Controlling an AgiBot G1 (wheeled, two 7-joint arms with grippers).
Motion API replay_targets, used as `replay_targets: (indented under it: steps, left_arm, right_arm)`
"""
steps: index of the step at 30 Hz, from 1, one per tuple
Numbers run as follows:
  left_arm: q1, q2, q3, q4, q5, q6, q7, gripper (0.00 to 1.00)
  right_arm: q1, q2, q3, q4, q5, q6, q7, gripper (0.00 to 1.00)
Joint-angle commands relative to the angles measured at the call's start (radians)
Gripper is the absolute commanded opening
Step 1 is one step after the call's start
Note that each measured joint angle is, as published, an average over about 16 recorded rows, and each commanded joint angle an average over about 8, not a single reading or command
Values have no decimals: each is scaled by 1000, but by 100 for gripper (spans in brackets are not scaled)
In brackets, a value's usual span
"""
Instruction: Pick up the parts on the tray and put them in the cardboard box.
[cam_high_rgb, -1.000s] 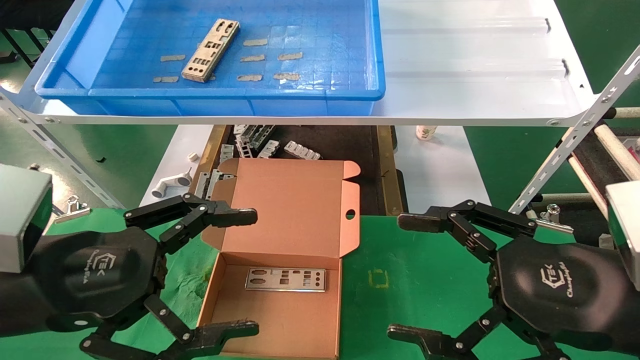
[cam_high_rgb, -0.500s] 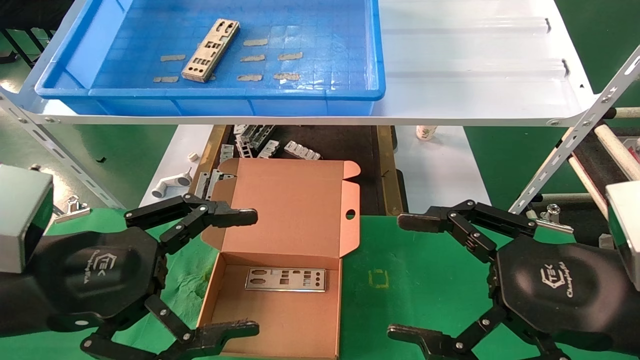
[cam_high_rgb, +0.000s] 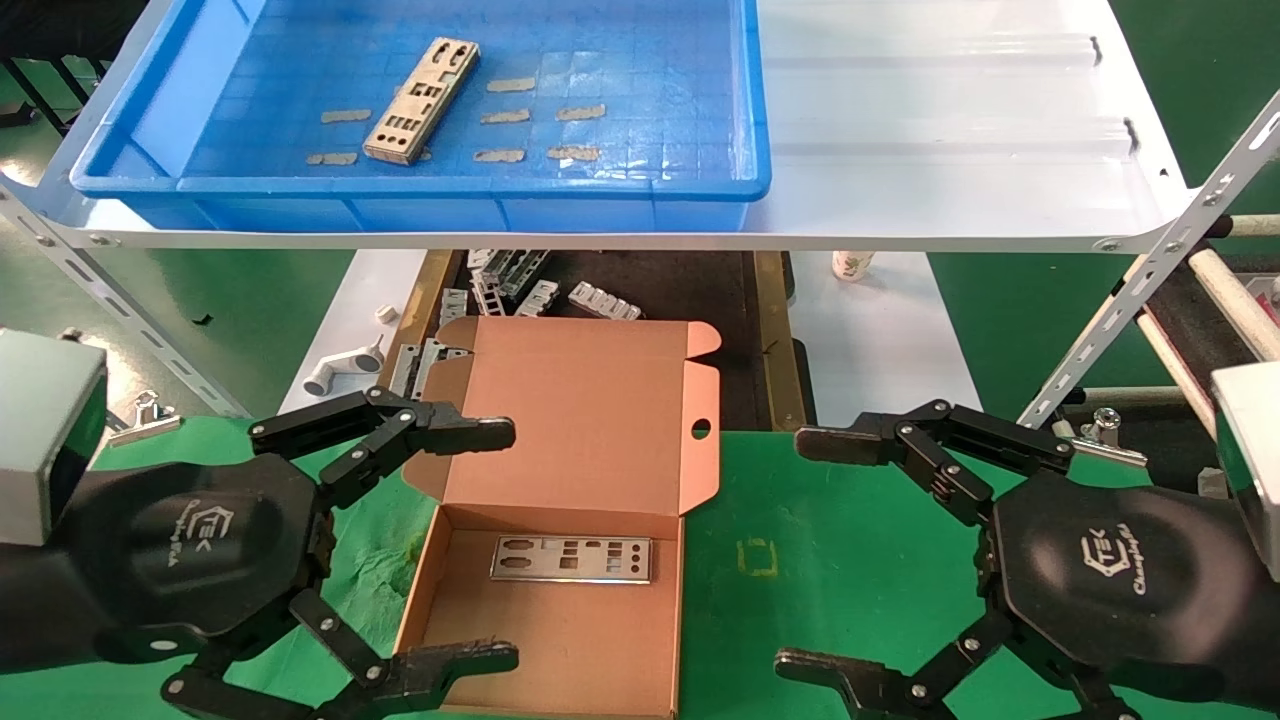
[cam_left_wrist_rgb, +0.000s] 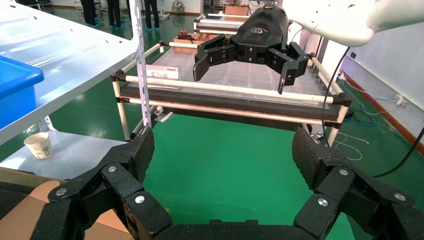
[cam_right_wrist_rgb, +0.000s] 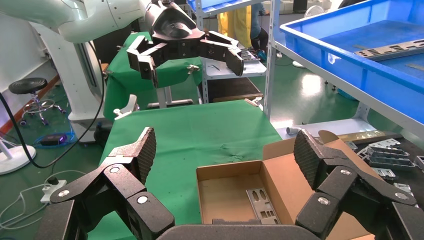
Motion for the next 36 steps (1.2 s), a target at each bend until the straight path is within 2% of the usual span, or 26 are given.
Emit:
replay_targets:
  steps: [1, 36]
  left_arm:
    - [0, 0, 0, 0, 0, 0, 0, 100]
    - [0, 0, 0, 0, 0, 0, 0, 100]
  right_arm:
    - [0, 0, 0, 0, 0, 0, 0, 100]
    - [0, 0, 0, 0, 0, 0, 0, 100]
